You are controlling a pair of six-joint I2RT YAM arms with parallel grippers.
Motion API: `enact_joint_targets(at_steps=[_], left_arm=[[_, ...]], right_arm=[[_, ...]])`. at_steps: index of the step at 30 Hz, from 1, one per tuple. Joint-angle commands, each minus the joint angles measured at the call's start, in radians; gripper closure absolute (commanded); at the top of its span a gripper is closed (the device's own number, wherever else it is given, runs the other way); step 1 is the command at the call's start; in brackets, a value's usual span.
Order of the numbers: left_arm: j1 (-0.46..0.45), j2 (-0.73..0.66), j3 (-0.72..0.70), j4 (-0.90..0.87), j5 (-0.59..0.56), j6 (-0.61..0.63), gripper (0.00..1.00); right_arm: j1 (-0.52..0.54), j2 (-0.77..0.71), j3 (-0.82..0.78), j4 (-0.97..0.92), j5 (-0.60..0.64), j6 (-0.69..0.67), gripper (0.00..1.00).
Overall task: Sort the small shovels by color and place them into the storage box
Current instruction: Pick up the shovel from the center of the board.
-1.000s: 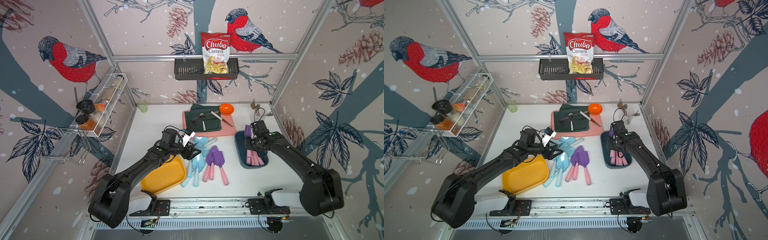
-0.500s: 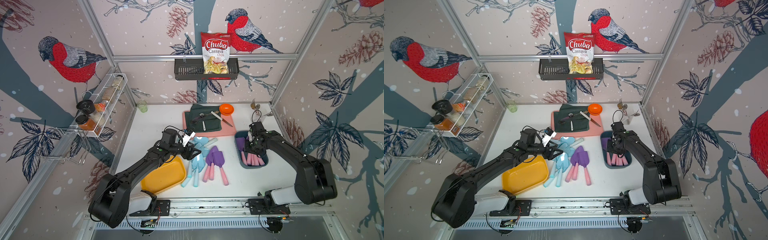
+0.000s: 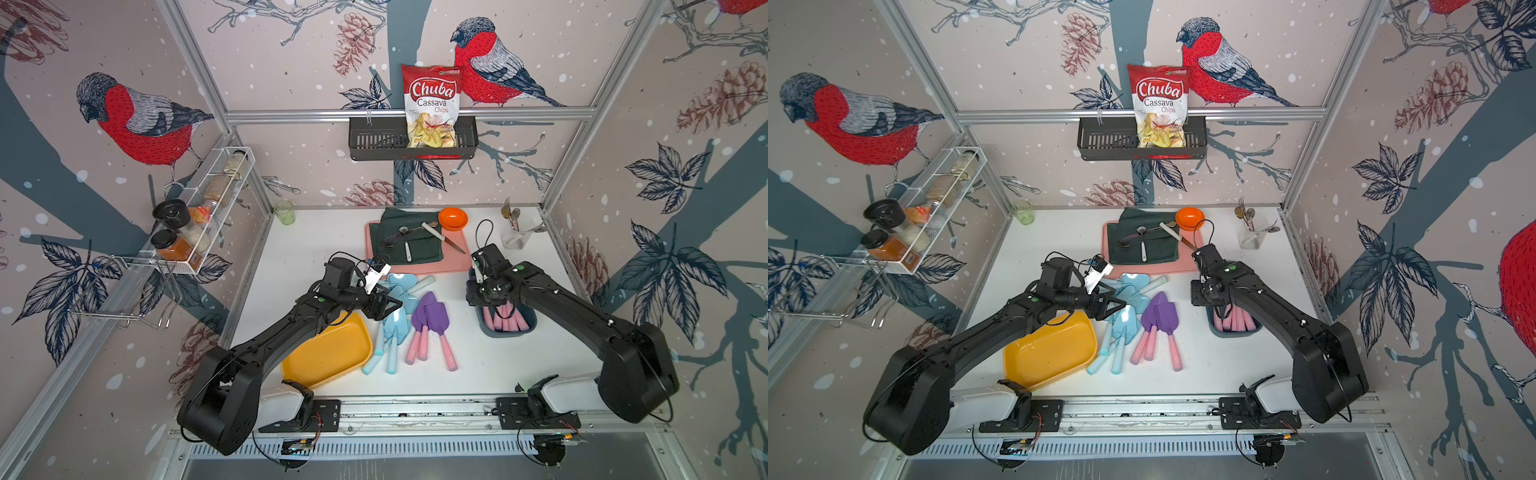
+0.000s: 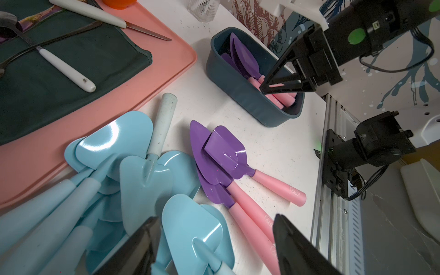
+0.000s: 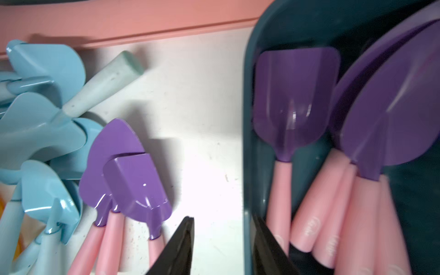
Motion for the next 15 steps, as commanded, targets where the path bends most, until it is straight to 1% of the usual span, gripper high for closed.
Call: enact_joint_targets(at_steps=[1,5,8,11,15], left_arm=[[0.003,0.002,-0.003,0.009,0.01,0.009,0.22],[0.003,0.005,-0.007,-0.001,0.028,0.043,0.22],[0.002,0.009,0.001,-0.06,0.099,0.145,0.22],[0.001,0.009,0.004,-0.114,0.145,0.227,0.22],[-0.001,0.002,0.009,-0.151,0.147,0.274,0.22]], right_arm=[[0.102,-0.005,-0.028,0.0,0.024,0.121,0.56],[0.266,0.012,-0.108,0.067,0.003,0.249,0.56],[0.35,0.037,-0.147,0.101,-0.006,0.326,0.56],[0.405,0.065,-0.182,0.157,-0.036,0.373,0.55],[0.44,0.111,-0.201,0.192,-0.045,0.395,0.56]])
